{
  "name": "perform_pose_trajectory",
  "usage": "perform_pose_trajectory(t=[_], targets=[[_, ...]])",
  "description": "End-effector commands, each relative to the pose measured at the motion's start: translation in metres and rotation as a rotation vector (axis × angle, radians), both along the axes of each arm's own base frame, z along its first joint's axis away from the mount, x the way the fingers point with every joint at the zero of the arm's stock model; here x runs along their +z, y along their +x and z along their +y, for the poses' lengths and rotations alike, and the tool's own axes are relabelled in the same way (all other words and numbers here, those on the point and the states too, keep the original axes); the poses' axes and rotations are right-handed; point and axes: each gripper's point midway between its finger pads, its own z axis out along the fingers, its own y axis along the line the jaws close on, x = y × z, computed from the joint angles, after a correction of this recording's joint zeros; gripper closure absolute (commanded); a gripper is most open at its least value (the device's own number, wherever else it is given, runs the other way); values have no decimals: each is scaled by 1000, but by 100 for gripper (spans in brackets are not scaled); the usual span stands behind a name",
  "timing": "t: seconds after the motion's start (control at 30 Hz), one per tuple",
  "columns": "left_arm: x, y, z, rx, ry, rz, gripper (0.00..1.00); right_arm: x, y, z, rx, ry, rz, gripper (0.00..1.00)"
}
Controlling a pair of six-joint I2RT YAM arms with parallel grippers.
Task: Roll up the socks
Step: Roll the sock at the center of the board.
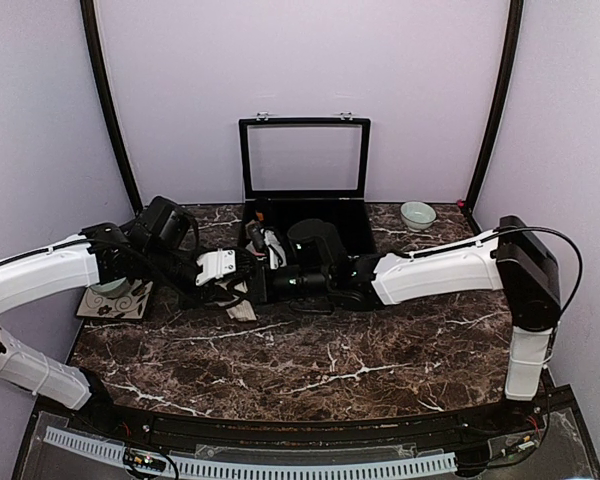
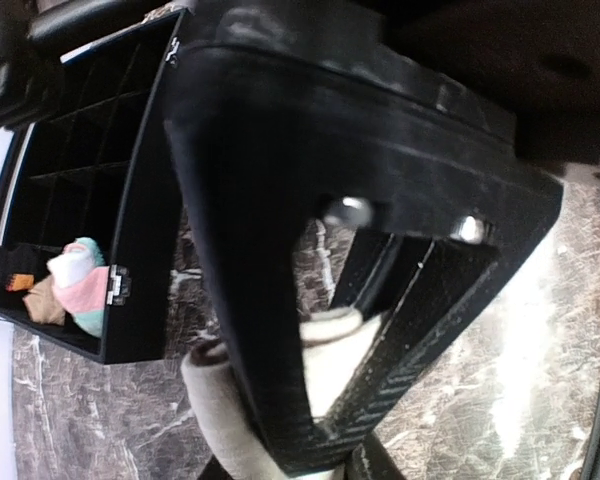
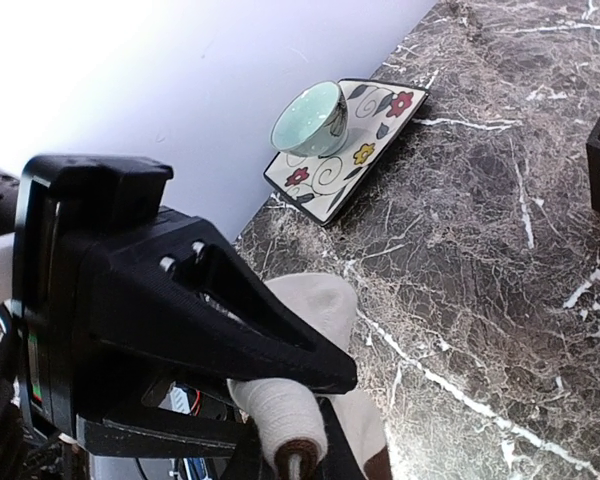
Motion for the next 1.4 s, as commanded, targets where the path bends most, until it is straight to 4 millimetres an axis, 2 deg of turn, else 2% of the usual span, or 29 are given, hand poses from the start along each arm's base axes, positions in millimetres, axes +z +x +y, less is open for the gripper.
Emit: perform_pose_trajectory(t=[0.0,0.1,0.23,0.27,0.33,0.37,0.5,0.67,0.77,0.83,0.9,0.97,1.1,1.27,1.37], targets=[[-7,21,5,60,77,-131,78,29,-3,12,42,123,38,100],[-10,27,7,74,107,-175,80,30,-4,13,66,155,74,100],[-14,34,11,92,160,-238,77,30,-1,12,91,197,125,100],[-14,35,12,94,166,-244,80,30,-1,12,94,204,131,100],[-15,33,11,87,164,-239,100,30,-1,11,96,206,138,100],[-15,31,10,80,159,-227,100,30,-1,10,98,206,138,100],[-11,2,-4,-10,63,-54,100,31,-6,-1,117,203,81,72],[25,-41,-24,-148,-166,242,100,23,-15,-25,142,83,-120,58],[50,-72,-33,-270,-282,393,100,21,-14,-42,136,-24,-289,55],[60,-91,-34,-342,-328,492,100,34,-21,-53,155,-10,-375,55],[70,-103,-37,-391,-371,563,100,47,-35,-58,215,34,-429,55],[79,-110,-38,-424,-405,612,100,60,-46,-58,267,64,-476,56],[90,-123,-36,-482,-447,673,100,78,-56,-53,316,50,-535,63],[99,-128,-35,-509,-479,691,100,88,-81,-46,429,112,-531,59],[101,-128,-34,-511,-485,695,100,90,-90,-44,476,144,-504,58]])
